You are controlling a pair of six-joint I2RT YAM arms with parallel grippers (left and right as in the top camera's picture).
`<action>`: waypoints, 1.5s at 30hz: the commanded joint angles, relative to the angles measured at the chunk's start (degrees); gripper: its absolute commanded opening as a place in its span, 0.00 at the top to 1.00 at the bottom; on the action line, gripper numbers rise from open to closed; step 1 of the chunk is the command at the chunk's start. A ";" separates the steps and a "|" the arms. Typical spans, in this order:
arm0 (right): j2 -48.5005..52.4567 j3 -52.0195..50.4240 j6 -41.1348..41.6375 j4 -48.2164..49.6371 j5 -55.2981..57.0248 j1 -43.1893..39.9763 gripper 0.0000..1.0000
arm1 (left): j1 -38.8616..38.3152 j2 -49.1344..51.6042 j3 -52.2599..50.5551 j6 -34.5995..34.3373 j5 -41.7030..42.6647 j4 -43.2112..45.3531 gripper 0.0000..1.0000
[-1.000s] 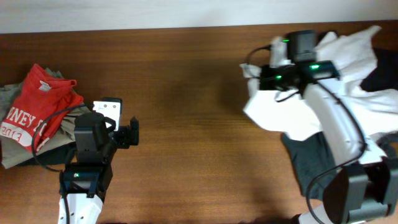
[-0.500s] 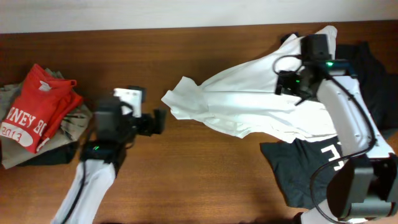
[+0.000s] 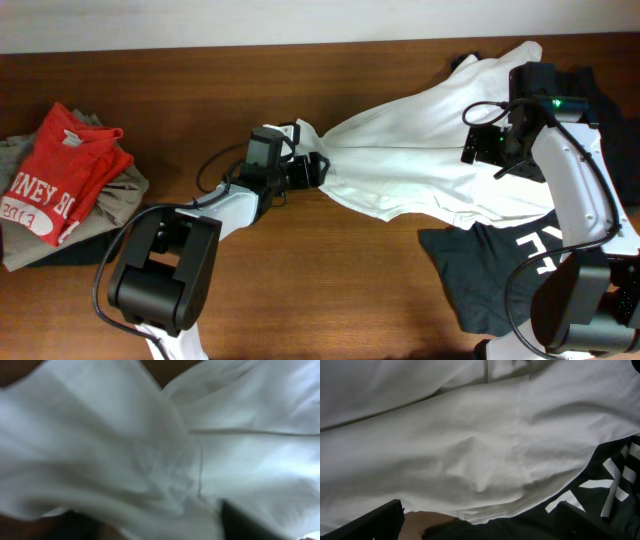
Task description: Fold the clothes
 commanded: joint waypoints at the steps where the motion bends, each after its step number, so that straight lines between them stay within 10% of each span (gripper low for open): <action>1: -0.63 0.11 0.46 -0.07 -0.09 -0.26 0.01 | 0.02 1.66 -0.37 1.81 -0.02 -1.53 1.00; 8: -0.63 0.11 0.42 -0.46 0.76 -2.56 0.01 | 25.35 -7.93 20.46 10.91 -9.07 -14.32 0.99; 9: -0.63 0.11 0.42 -0.48 0.74 -2.56 0.01 | 28.09 -7.93 22.58 10.91 -7.08 -14.60 0.27; 10: -0.63 0.11 0.42 -0.48 0.74 -2.49 0.01 | 28.74 -7.93 22.60 10.91 -5.27 -15.80 0.01; 17: -0.61 0.04 0.26 -0.63 0.74 -2.49 0.01 | 13.75 -7.91 22.51 9.79 2.19 -59.34 0.01; 31: -0.61 0.04 0.22 -1.14 0.76 -2.51 0.01 | -14.60 8.66 18.14 -18.60 2.14 -37.40 0.01; 32: -0.61 0.04 -0.02 -1.16 0.74 -2.51 0.01 | -14.47 9.90 18.14 -18.58 0.70 -33.77 0.06; 36: -0.61 0.04 -1.09 -1.16 0.76 -2.51 0.01 | -14.08 9.88 18.14 -18.53 -3.06 -32.87 0.96; 37: -0.61 0.04 -1.09 -1.16 0.76 -2.51 0.01 | -13.68 9.88 18.14 -18.53 -3.06 -32.85 0.99; 41: -0.61 0.04 -1.09 -1.11 0.79 -2.51 0.01 | -11.17 9.88 18.14 -18.56 -1.97 -32.83 0.99; 42: -0.61 0.04 -1.09 -1.09 0.76 -2.51 0.01 | -11.19 9.88 18.14 -18.56 1.25 -32.72 0.50; 45: -0.61 0.04 -1.07 -1.09 0.76 -2.51 0.01 | -11.23 9.88 18.14 -18.58 4.57 -32.61 0.42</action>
